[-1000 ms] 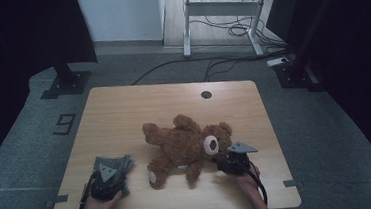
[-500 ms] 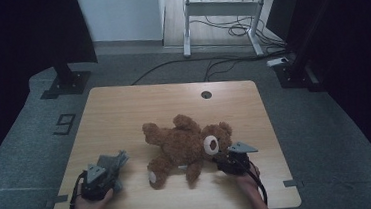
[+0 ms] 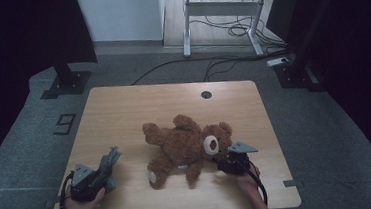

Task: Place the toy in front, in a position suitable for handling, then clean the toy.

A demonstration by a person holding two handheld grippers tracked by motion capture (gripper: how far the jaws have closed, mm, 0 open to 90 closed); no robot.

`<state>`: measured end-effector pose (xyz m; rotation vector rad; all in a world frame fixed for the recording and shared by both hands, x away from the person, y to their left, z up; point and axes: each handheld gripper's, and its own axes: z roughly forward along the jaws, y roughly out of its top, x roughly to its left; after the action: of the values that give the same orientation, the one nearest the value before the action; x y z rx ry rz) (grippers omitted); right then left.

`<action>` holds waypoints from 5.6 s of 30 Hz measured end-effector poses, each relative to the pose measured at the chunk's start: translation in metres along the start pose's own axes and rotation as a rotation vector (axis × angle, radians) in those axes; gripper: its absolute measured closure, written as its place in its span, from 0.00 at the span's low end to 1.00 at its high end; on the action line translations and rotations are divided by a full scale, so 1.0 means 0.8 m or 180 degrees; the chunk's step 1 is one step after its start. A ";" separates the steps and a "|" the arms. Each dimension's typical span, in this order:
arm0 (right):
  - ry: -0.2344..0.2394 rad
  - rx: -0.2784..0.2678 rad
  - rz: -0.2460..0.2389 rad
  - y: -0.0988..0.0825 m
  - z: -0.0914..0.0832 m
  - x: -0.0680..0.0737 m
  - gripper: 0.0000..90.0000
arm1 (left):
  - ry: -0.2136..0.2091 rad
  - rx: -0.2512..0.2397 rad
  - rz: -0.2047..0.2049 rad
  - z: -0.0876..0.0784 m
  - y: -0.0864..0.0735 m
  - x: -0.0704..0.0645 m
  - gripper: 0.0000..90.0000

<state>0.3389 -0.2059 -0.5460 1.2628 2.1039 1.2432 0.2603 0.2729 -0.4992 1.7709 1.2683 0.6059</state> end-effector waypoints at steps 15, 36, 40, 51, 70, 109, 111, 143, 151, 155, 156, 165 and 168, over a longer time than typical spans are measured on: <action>0.0003 -0.0006 -0.0002 0.000 0.000 0.000 0.48 | -0.0134 -0.0195 0.0030 -0.012 0.013 -0.016 0.82; 0.0031 -0.0008 0.0030 0.001 0.000 -0.001 0.49 | -0.0659 -0.0278 0.0459 0.031 0.083 -0.124 0.82; 0.0058 -0.0028 0.0057 0.003 0.002 -0.003 0.49 | -0.0707 -0.0296 0.0536 0.038 0.100 -0.141 0.82; 0.0066 -0.0058 0.0057 0.002 0.003 -0.003 0.49 | -0.0767 -0.0405 0.0689 0.039 0.116 -0.162 0.83; 0.0087 -0.0100 0.0082 0.000 0.005 -0.006 0.49 | -0.0961 -0.0300 0.0764 0.086 0.139 -0.197 0.83; 0.0106 -0.0074 0.0060 0.000 0.005 -0.007 0.51 | -0.1119 0.0036 0.0792 0.190 0.111 -0.260 0.84; 0.0112 -0.0078 0.0038 0.000 0.005 -0.007 0.52 | -0.1128 0.0006 0.0740 0.187 0.107 -0.251 0.84; 0.0135 -0.0074 0.0055 -0.001 0.005 -0.009 0.52 | -0.0270 0.0097 0.0295 0.116 0.049 -0.077 0.84; 0.0146 -0.0067 0.0066 -0.001 0.006 -0.011 0.52 | -0.0387 -0.0174 0.0310 0.095 0.071 -0.093 0.84; 0.0145 -0.0067 0.0064 -0.001 0.006 -0.011 0.52 | -0.0613 -0.0324 0.0398 0.082 0.099 -0.123 0.84; 0.0143 -0.0068 0.0065 -0.001 0.006 -0.011 0.52 | -0.0712 -0.0348 0.0456 0.082 0.109 -0.141 0.84; 0.0148 -0.0068 0.0074 -0.001 0.006 -0.011 0.52 | -0.0941 -0.0169 0.0833 0.138 0.145 -0.231 0.84; 0.0155 -0.0068 0.0076 -0.001 0.006 -0.011 0.52 | -0.0963 -0.0122 0.0890 0.151 0.150 -0.248 0.84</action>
<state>0.3465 -0.2113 -0.5500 1.2643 2.1091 1.3158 0.3427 0.0310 -0.4425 1.9387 0.8067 0.4885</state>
